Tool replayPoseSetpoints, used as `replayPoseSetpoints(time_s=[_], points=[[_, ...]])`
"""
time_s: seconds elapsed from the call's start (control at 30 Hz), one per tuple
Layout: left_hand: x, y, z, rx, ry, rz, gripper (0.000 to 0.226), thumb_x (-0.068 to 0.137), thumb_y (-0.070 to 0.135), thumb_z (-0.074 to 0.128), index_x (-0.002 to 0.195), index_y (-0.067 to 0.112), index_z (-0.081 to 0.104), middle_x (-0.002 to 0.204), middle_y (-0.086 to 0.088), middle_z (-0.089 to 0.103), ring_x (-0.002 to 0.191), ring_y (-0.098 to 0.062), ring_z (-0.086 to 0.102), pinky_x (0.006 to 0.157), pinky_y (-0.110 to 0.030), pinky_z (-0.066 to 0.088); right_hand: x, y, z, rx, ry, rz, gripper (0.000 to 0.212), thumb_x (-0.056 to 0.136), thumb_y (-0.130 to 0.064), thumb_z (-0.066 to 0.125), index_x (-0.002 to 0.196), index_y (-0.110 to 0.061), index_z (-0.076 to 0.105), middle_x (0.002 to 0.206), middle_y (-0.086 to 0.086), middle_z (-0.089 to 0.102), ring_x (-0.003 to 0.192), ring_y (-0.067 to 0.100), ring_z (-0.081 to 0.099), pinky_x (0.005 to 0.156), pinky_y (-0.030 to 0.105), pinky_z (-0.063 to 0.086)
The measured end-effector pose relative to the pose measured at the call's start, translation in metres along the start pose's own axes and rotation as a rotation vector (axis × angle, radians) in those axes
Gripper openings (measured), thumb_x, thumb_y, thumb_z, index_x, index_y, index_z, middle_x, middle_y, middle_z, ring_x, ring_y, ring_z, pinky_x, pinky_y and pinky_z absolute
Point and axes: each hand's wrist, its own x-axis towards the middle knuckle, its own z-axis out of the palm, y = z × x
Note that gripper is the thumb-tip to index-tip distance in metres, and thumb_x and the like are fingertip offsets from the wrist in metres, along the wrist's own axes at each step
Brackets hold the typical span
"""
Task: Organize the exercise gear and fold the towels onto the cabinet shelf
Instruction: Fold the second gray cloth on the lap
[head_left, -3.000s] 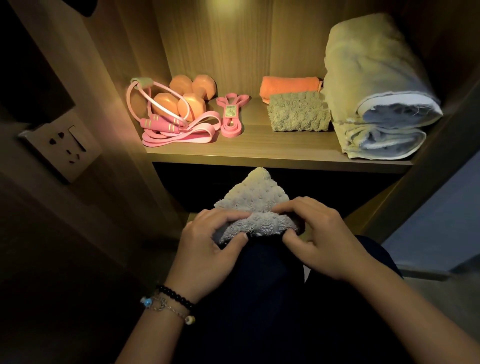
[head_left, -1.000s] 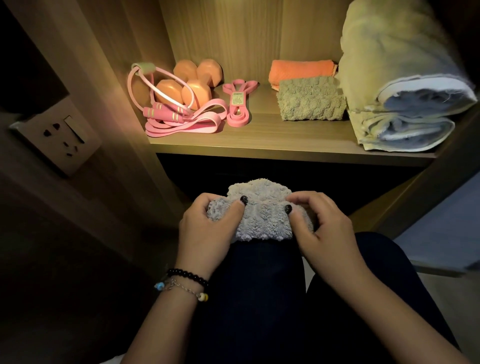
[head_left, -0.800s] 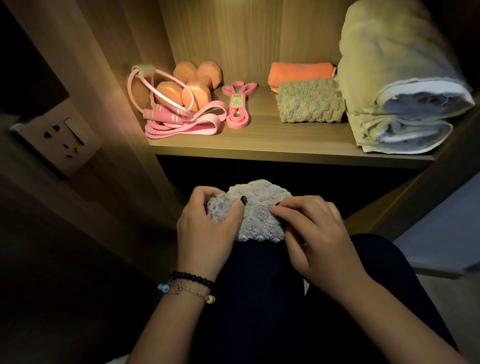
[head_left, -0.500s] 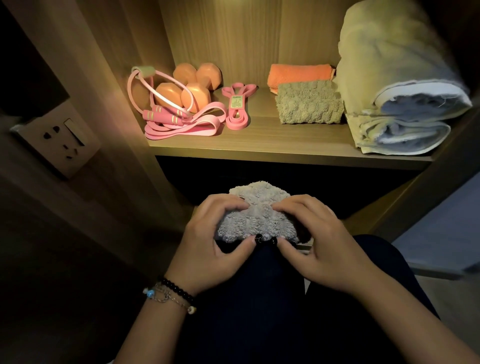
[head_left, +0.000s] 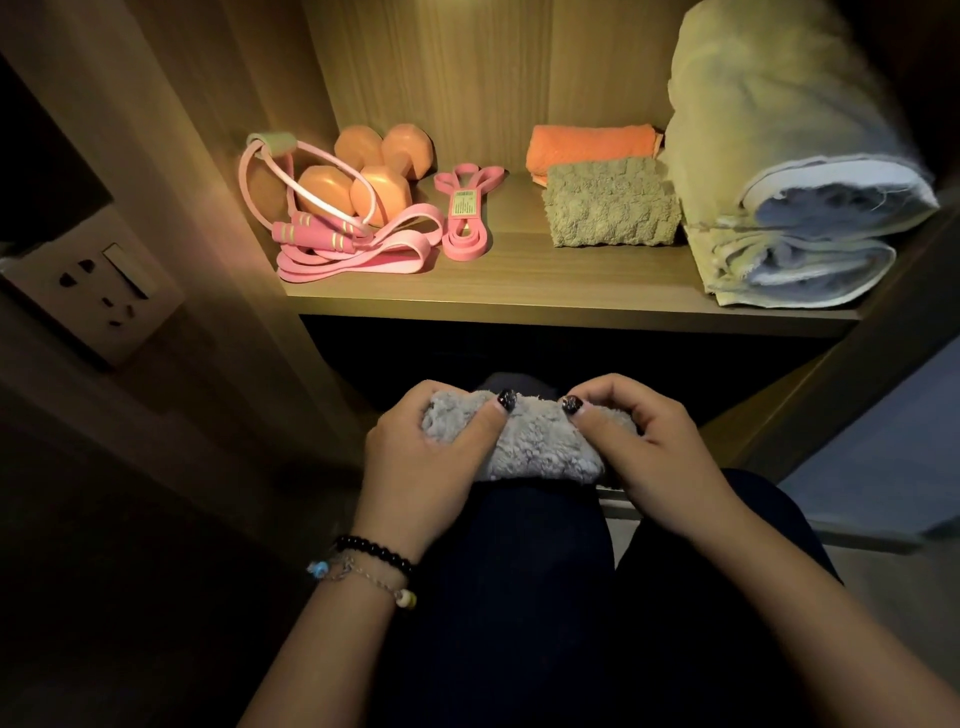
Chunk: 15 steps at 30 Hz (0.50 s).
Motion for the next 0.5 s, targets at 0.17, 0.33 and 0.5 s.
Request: replayPoseSetpoints(time_s=[0.17, 0.33, 0.5], points=[[0.017, 0.003, 0.006, 0.057, 0.021, -0.157, 0.030, 0.076, 0.043, 0.071, 0.070, 0.014, 0.063, 0.067, 0.005, 0.066, 0.063, -0.009, 0.062, 0.059, -0.029, 0.049, -0.003, 0.006, 0.000, -0.007, 0.124, 0.053, 0.029, 0.074, -0.056, 0.062, 0.088, -0.033, 0.070, 0.097, -0.002, 0.066, 0.093, 0.016, 0.063, 0.083, 0.042, 0.051], [0.013, 0.007, 0.006, 0.200, 0.043, -0.177, 0.040, 0.078, 0.055, 0.063, 0.072, 0.015, 0.058, 0.069, 0.004, 0.061, 0.066, -0.012, 0.058, 0.055, -0.030, 0.043, -0.008, 0.010, 0.002, -0.033, 0.121, 0.175, 0.031, 0.074, -0.061, 0.064, 0.089, -0.034, 0.068, 0.094, -0.005, 0.068, 0.090, 0.015, 0.064, 0.082, 0.042, 0.053], [0.005, 0.005, -0.004, 0.283, -0.060, -0.278, 0.049, 0.079, 0.074, 0.047, 0.084, 0.025, 0.055, 0.088, 0.007, 0.061, 0.083, -0.013, 0.059, 0.067, -0.032, 0.043, -0.004, 0.005, 0.003, -0.037, 0.090, 0.308, 0.069, 0.065, -0.070, 0.060, 0.092, -0.006, 0.064, 0.090, 0.017, 0.066, 0.083, 0.033, 0.064, 0.071, 0.050, 0.053]])
